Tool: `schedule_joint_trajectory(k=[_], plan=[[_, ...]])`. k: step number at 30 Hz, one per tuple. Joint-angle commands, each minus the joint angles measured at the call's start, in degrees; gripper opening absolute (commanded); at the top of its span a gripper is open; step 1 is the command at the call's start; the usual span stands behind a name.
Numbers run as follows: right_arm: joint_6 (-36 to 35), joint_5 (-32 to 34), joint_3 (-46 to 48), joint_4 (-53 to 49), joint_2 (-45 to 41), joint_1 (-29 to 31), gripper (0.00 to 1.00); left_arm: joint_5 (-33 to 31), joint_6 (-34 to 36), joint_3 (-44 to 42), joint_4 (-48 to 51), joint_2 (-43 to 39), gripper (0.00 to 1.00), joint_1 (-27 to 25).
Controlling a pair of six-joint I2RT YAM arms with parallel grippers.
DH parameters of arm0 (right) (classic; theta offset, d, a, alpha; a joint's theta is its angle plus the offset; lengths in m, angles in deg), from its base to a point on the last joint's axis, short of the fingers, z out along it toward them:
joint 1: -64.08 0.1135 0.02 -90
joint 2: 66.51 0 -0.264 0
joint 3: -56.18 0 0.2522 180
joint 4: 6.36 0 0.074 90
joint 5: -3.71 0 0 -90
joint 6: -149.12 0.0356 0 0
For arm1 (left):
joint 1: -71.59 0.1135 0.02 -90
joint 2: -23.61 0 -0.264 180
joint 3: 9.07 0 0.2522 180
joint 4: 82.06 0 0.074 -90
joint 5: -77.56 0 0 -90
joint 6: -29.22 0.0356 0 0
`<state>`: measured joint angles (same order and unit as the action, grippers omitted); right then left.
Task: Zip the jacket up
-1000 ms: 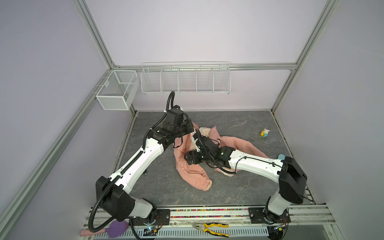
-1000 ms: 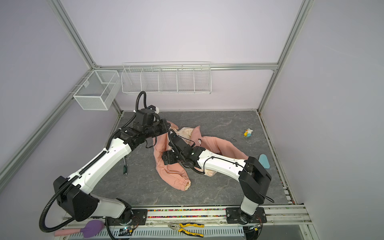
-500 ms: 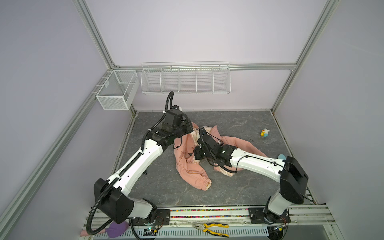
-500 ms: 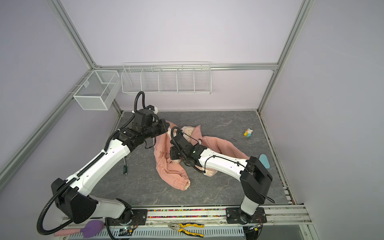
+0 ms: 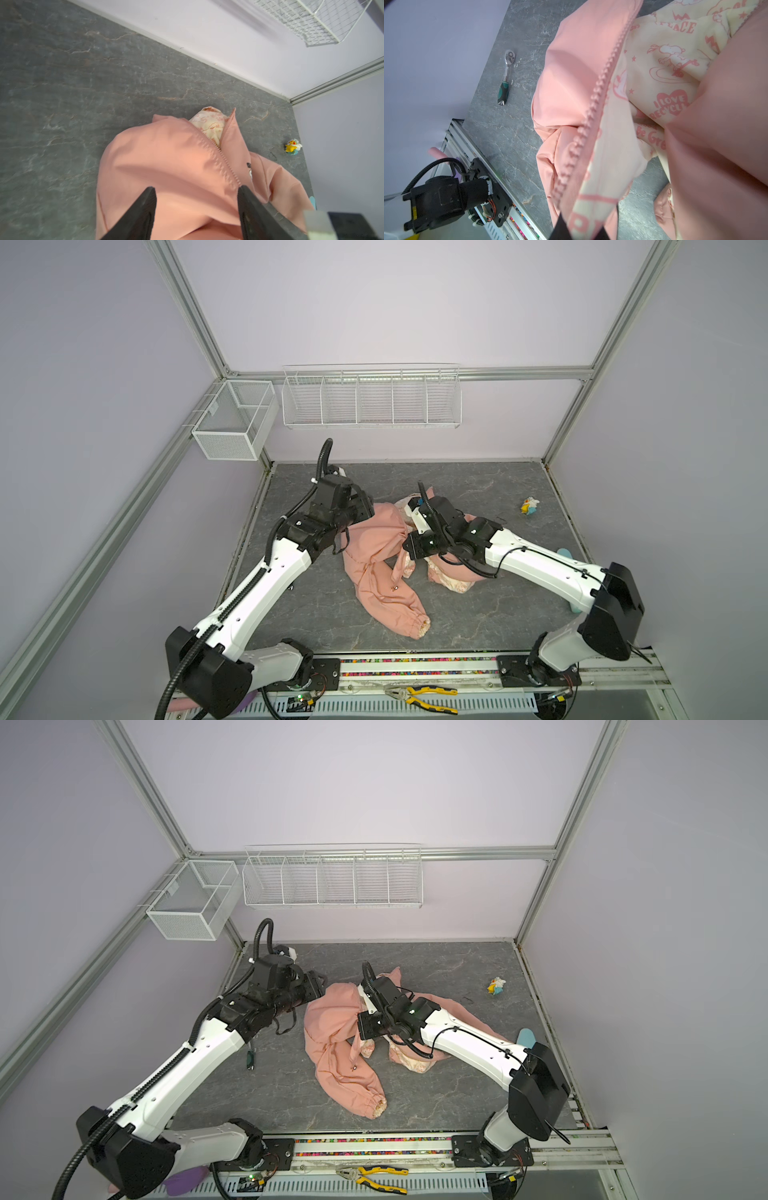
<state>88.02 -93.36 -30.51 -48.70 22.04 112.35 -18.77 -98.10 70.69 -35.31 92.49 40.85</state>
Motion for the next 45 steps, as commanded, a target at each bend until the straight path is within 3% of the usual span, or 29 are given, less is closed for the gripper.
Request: schedule_joint_trajectory(k=[1,11,18,25,27,30,33,45], plan=[[-4.1,-6.5,-1.7,-3.0,-2.5,-1.9,0.08,-0.9,-2.6,-6.2,4.2,-3.5,0.65,0.2],[-8.9,-8.3,-6.0,-10.0,1.0,-6.0,0.09,4.5,-9.6,-22.6,5.7,-13.0,0.67,0.2],[-9.3,-9.0,-6.5,-9.9,2.4,-6.8,0.09,12.9,-16.1,-35.0,-6.4,-13.8,0.67,-0.2],[-9.1,-9.5,-6.7,-9.8,3.2,-7.0,0.09,13.9,-18.1,-39.5,-15.0,-11.8,0.65,-0.5],[-9.0,-10.0,-6.6,-9.8,3.3,-7.0,0.09,14.2,-18.6,-40.1,-18.2,-10.5,0.58,-0.5],[-9.0,-11.1,-6.2,-9.5,3.3,-7.2,0.09,13.3,-18.4,-39.7,-21.2,-8.2,0.27,-0.4],[-8.9,-11.5,-5.7,-9.5,3.1,-7.2,0.08,10.1,-17.3,-36.6,-18.0,-7.5,0.01,-0.3],[-9.0,-15.9,-4.2,-8.4,1.6,-7.3,0.08,0.3,-2.0,-17.2,0.7,-9.4,0.00,8.0]])
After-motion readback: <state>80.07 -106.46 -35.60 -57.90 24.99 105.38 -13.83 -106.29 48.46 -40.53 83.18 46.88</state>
